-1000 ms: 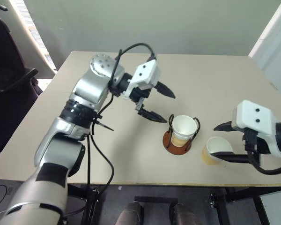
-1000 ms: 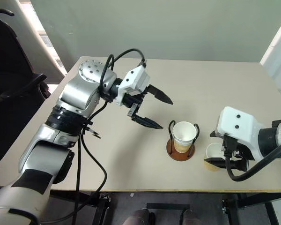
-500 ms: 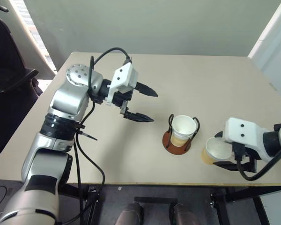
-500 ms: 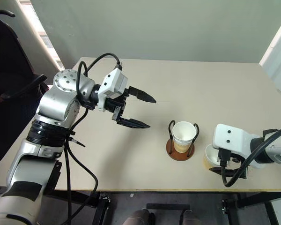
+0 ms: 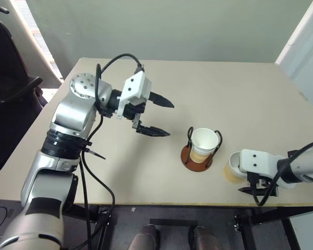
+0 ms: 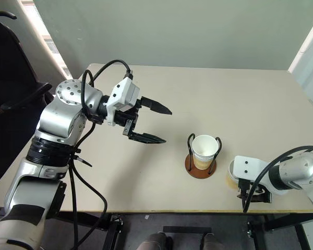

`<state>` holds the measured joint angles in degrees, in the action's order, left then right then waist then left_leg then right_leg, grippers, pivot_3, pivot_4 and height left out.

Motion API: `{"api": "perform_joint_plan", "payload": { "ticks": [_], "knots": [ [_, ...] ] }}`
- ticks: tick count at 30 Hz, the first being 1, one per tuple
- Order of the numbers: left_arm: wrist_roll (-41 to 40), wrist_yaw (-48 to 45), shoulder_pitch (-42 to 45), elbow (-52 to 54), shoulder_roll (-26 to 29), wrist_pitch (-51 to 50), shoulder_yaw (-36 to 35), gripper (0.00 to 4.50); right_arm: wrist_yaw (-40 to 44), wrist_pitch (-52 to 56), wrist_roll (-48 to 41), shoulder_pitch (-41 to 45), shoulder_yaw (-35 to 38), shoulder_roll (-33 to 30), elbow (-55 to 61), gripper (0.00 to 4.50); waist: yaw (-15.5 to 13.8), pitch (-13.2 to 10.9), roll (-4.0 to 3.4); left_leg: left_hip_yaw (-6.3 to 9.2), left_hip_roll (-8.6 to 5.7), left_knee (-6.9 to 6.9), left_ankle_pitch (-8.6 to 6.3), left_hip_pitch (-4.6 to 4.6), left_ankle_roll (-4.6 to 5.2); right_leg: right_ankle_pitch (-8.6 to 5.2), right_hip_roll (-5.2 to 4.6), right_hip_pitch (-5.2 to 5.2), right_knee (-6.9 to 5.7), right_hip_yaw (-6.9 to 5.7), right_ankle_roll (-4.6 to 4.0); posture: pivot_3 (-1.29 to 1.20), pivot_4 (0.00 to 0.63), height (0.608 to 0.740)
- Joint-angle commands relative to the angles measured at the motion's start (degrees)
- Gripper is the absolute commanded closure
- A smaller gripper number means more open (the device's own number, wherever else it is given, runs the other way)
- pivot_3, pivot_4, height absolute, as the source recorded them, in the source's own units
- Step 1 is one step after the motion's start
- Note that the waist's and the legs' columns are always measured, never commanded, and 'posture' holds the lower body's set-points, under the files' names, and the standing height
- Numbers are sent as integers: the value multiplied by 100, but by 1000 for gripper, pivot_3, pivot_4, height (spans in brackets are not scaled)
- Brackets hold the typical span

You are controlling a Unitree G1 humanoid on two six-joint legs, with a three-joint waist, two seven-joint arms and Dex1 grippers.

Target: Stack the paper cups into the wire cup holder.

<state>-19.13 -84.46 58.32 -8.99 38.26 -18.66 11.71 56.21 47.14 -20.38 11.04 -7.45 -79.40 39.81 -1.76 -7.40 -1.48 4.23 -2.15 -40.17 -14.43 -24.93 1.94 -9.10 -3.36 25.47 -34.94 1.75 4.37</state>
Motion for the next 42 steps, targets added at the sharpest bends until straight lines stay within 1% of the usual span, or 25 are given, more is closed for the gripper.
{"api": "perform_joint_plan", "payload": {
  "ticks": [1, 5, 8, 11, 13, 14, 16, 18, 19, 21, 23, 26, 31, 36, 42],
  "knots": [
    [-24, 25, 8, 195, 106, 44, -193, 0, 39, -159, 154, 61, 84, 66, 91, 2040, 1, 0, 0, 0, 0, 0, 0, 0, 0, 0, 0, 0, 0, 0, -1, 0, 150, 740],
    [-6, 27, -18, 201, 130, 82, -178, 0, 165, -392, 212, -88, 313, 37, -5, 3524, 0, 0, 0, 0, 0, 0, 0, 0, 0, 1, 0, -1, 1, 0, -2, 0, 150, 740],
    [-7, 28, -37, 225, 142, 86, -171, 0, 434, -565, 97, -173, 815, -75, -146, 4464, 1, 0, 0, 0, 0, 0, 0, -1, 0, 1, 0, -1, 2, 0, -3, 0, 150, 740],
    [-11, 2, -78, 238, 170, 96, -173, 0, 901, -645, -189, 178, 1479, -222, -420, 4464, 3, 0, 0, -1, 0, 2, -2, 0, -2, 2, 0, -1, 2, 1, -6, 0, 150, 740],
    [-10, -17, -103, 248, 176, 105, -163, 0, 1165, -729, -409, 810, 1628, -340, -676, 4464, 12, 0, 0, -1, 0, 4, -3, 0, -5, 4, 0, 0, 4, 1, -11, 0, 150, 740],
    [-8, -25, -108, 246, 170, 111, -153, 0, 1266, -759, -506, 1170, 1585, -367, -776, 4464, 17, 0, 0, -1, -1, 7, -4, 0, -6, 5, 0, 3, 4, 1, -13, 0, 150, 740],
    [-18, -45, -123, 263, 152, 114, -134, 0, 1507, -783, -646, 2212, 1229, -310, -957, 4464, 30, 0, 0, 0, 0, 8, -5, 1, -8, 5, 2, 5, 2, 0, -18, 0, 150, 740],
    [-19, -59, -138, 280, 131, 127, -113, 0, 1818, -722, -549, 3569, 525, 110, -1100, 4464, 50, 0, 0, 4, 2, 11, -5, 1, -9, 5, 3, 9, 2, -2, -20, 0, 150, 740],
    [-17, -65, -140, 282, 122, 133, -106, 0, 1963, -662, -456, 4118, 191, 344, -1175, 4464, 68, 0, 0, 4, 2, 11, -5, 1, -9, 5, 6, 10, 1, -2, -23, 0, 150, 740],
    [-13, -80, -141, 292, 109, 145, -98, 0, 2206, -562, -286, 4882, -339, 753, -1299, 4464, 97, 0, 2, 8, 6, 10, -5, 3, -7, 4, 12, 10, 0, -9, -30, 0, 150, 740],
    [-21, -106, -146, 316, 113, 149, -95, 0, 2385, -517, -105, 5358, -772, 1106, -1404, 4464, 124, -1, 2, 13, 9, 10, -1, 1, -9, 7, 15, 14, 2, -10, -36, 0, 150, 740],
    [-27, -134, -116, 307, 123, 150, -94, 0, 2621, -658, 173, 5650, -1218, 1443, -1529, 4464, 109, -1, 1, 19, 14, 10, 8, -3, -12, 7, 13, 18, 0, -14, -42, 0, 150, 740],
    [-1, -154, -88, 310, 141, 165, -107, 0, 2902, -1205, 719, 5578, -1582, 1658, -1820, 4464, 86, -1, 2, 23, 13, 11, 6, -9, -11, 1, 11, 17, 7, -19, -51, 0, 150, 740],
    [-9, -126, -125, 384, 167, 127, -130, 0, 3199, -1783, 1153, 5297, -1667, 1609, -2029, 4464, 87, -1, 2, 22, 14, 13, 5, -9, -13, -1, 11, 18, 5, -19, -54, 0, 150, 740],
    [-14, -75, -160, 437, 177, 95, -140, 0, 3483, -2027, 1328, 5091, -1664, 1755, -1980, 4464, 95, -1, 1, 21, 15, 13, 8, -5, -19, 1, 11, 18, -1, -19, -59, 0, 150, 740]
  ]
}}
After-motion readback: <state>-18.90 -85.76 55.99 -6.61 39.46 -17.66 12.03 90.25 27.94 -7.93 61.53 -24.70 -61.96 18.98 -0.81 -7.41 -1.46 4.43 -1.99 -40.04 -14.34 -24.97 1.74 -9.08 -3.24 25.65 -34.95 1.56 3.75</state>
